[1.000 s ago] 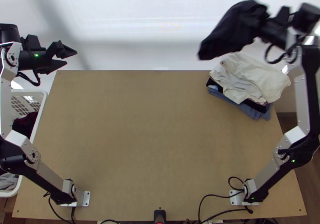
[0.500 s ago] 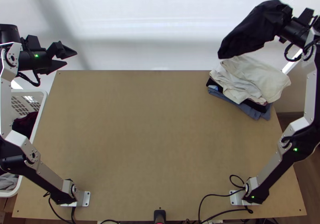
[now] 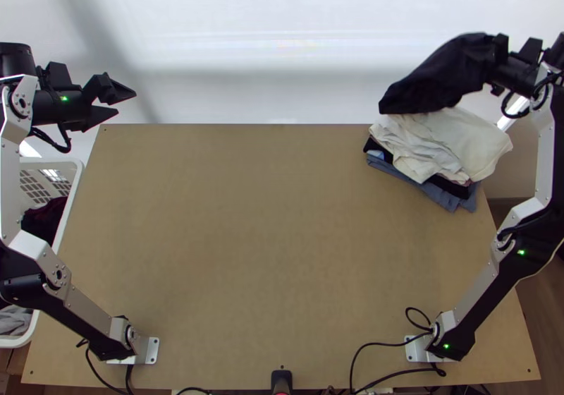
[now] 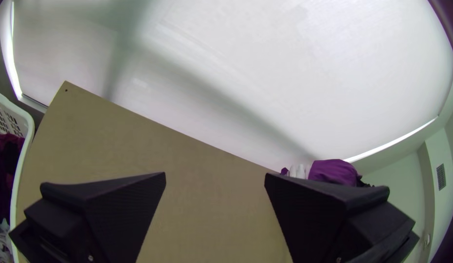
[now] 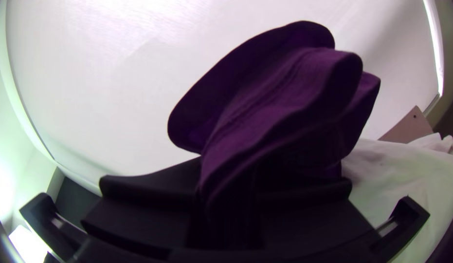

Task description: Fold the t-shirt

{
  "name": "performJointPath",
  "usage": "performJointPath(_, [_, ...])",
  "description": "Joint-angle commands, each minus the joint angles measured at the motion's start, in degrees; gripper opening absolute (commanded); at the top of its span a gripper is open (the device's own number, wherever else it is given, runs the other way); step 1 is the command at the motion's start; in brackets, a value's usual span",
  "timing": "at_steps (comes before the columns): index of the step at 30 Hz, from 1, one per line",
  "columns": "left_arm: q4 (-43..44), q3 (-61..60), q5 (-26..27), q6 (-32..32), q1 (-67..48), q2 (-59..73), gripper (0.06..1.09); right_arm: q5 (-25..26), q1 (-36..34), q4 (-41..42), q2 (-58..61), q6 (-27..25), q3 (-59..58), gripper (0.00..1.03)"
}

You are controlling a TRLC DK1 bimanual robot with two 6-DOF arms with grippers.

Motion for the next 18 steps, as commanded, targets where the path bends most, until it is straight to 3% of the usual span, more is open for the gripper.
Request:
performJointPath(1, [-0.5,-1.0,0.2,1.0,-0.4,-1.8,1.04,0.6,-2.0,-3.9,-1.0,-7.0,-1.5,0.03])
performJointPath(6, [-0.5,-1.0,0.3,1.0,-0.8,-1.6,1.04,3.5,-4.3,-10.2,-2.0,-15.5,-3.8,0.04])
performJointPath(9, [-0.4,-1.0,0.4,1.1,-0.9,-1.3,1.04,5.1,-5.4,-12.7,-2.7,-19.3,-5.3,0.34])
performJointPath(13, [-0.3,-1.0,0.5,1.1,-1.2,-1.1,1.04,7.2,-6.0,-16.4,-3.6,-23.0,-6.2,0.93])
performJointPath(14, [-0.3,-1.0,0.5,1.1,-1.3,-1.1,1.04,8.2,-6.0,-17.8,-3.8,-24.2,-6.2,0.99])
performJointPath(18, [0.0,-1.0,0.6,1.1,-1.6,-1.1,1.04,14.9,-7.2,-20.1,-7.7,-30.8,-10.8,0.99])
